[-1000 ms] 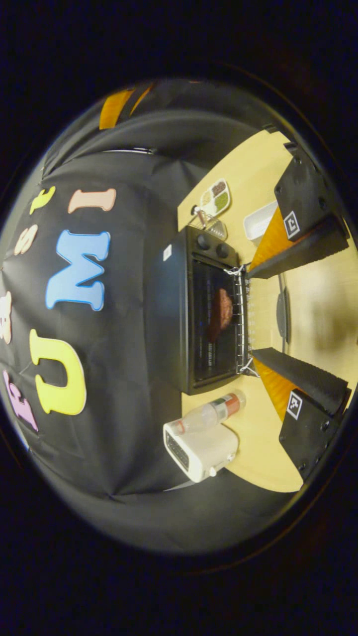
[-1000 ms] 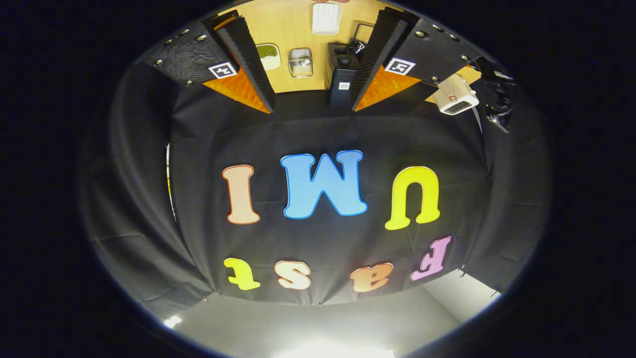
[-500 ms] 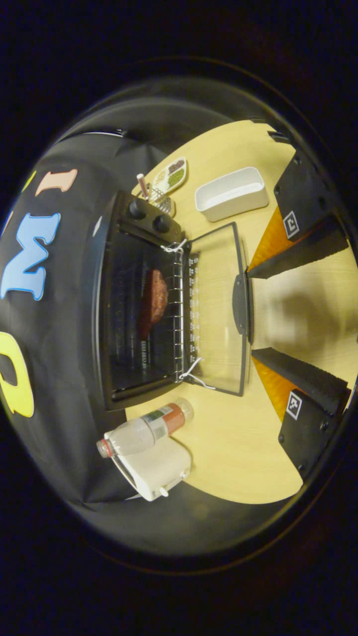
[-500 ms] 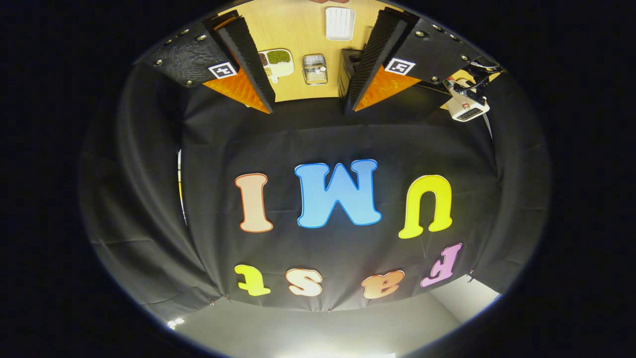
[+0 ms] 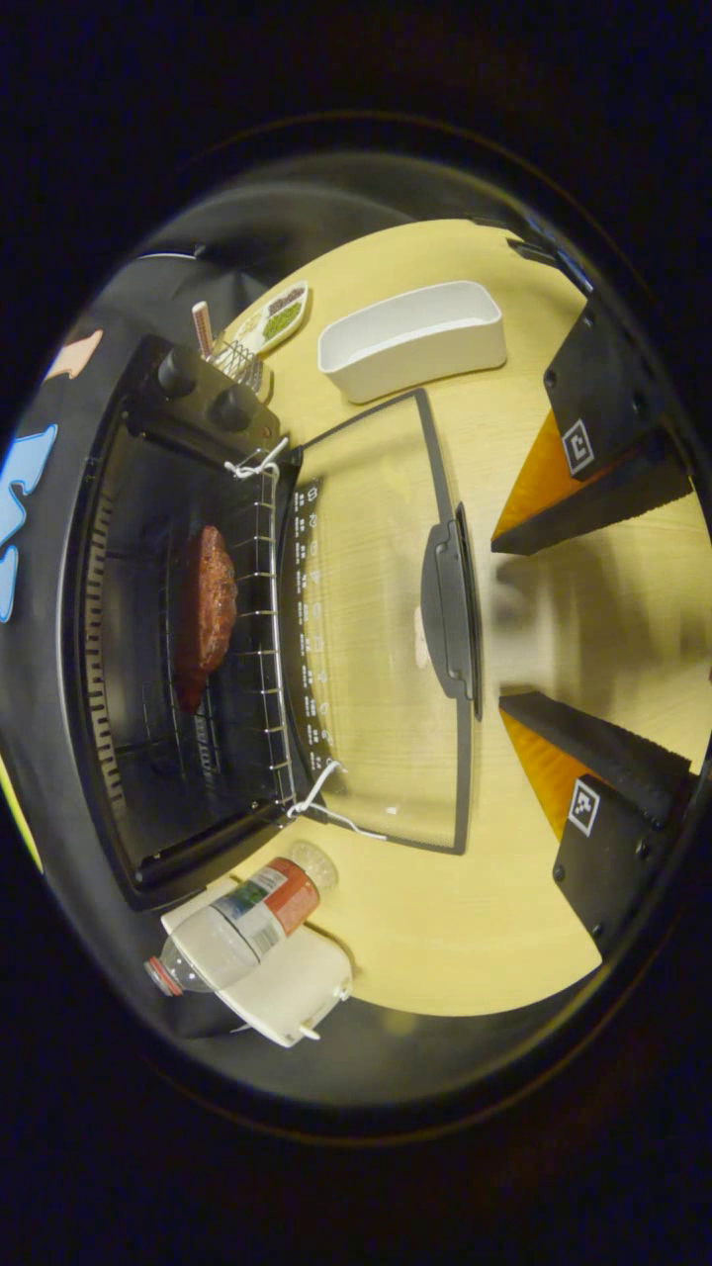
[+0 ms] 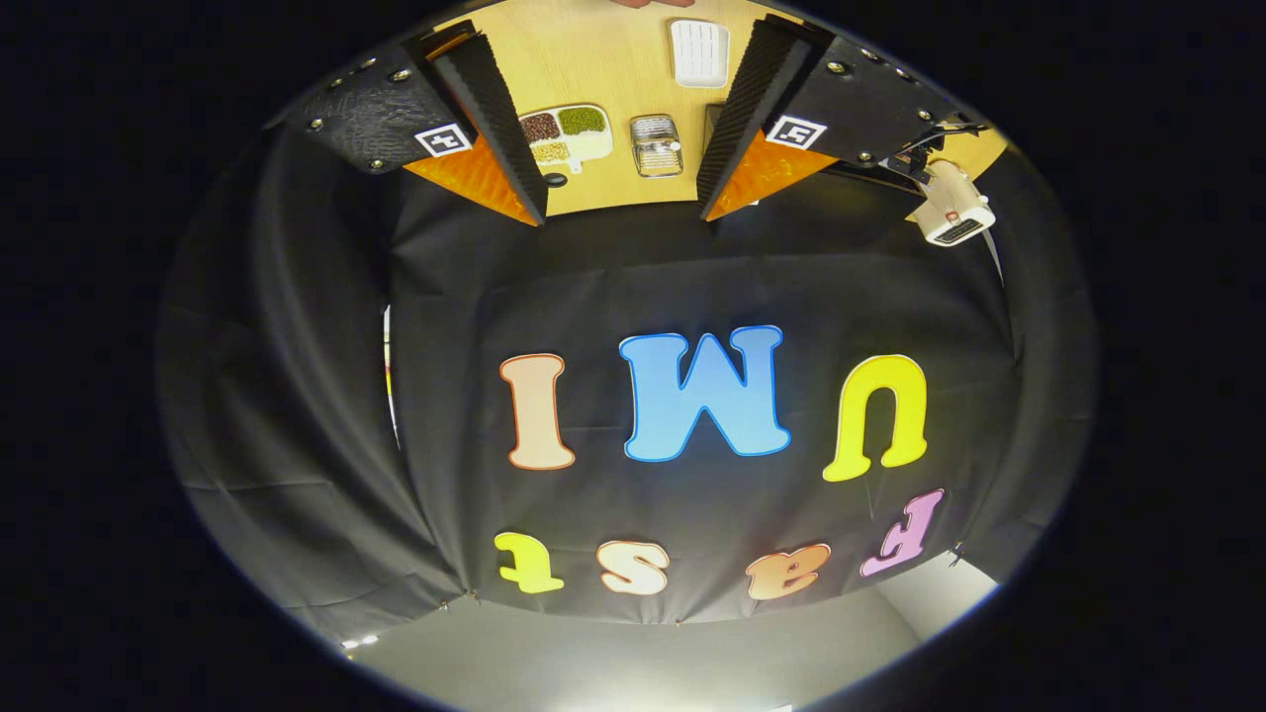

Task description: Open the electric oven with the left hand, put the food in, and close the electric oven.

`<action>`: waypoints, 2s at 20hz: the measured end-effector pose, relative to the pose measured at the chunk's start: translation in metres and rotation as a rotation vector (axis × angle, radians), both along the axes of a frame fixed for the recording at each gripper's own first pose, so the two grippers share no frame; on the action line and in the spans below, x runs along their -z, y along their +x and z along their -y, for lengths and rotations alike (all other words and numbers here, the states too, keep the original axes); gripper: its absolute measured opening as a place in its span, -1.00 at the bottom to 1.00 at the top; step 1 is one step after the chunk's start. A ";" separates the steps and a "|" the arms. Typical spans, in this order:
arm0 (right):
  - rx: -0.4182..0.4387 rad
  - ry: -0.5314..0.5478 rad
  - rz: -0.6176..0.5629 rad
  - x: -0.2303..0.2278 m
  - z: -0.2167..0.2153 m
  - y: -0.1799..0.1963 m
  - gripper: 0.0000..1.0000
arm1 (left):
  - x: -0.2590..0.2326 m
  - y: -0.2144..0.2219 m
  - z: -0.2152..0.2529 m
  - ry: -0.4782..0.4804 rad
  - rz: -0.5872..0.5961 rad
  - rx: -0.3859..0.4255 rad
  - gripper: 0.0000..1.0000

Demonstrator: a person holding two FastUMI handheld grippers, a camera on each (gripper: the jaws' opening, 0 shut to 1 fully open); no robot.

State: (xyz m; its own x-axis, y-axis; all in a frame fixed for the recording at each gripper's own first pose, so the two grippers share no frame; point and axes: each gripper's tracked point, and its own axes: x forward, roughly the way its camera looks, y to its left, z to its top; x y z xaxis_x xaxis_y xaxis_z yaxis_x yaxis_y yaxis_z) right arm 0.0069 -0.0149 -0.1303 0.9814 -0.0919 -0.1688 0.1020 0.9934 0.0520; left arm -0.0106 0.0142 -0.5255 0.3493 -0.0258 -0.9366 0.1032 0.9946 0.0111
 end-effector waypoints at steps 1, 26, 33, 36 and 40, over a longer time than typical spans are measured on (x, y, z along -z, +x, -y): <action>0.001 0.000 -0.006 0.002 0.001 0.000 0.85 | 0.005 0.000 -0.001 0.002 -0.017 -0.006 0.99; -0.077 0.033 -0.038 0.007 -0.036 0.003 0.85 | -0.066 0.016 0.000 -0.102 0.161 -0.045 0.97; -0.068 0.031 -0.053 0.013 -0.030 0.001 0.85 | -0.086 0.029 0.001 -0.110 0.211 -0.049 0.90; -0.060 0.036 -0.069 0.018 -0.024 0.000 0.85 | -0.092 0.033 0.004 -0.116 0.225 -0.055 0.90; -0.048 0.045 -0.088 0.024 -0.016 -0.002 0.85 | -0.108 0.042 0.004 -0.107 0.277 -0.065 0.97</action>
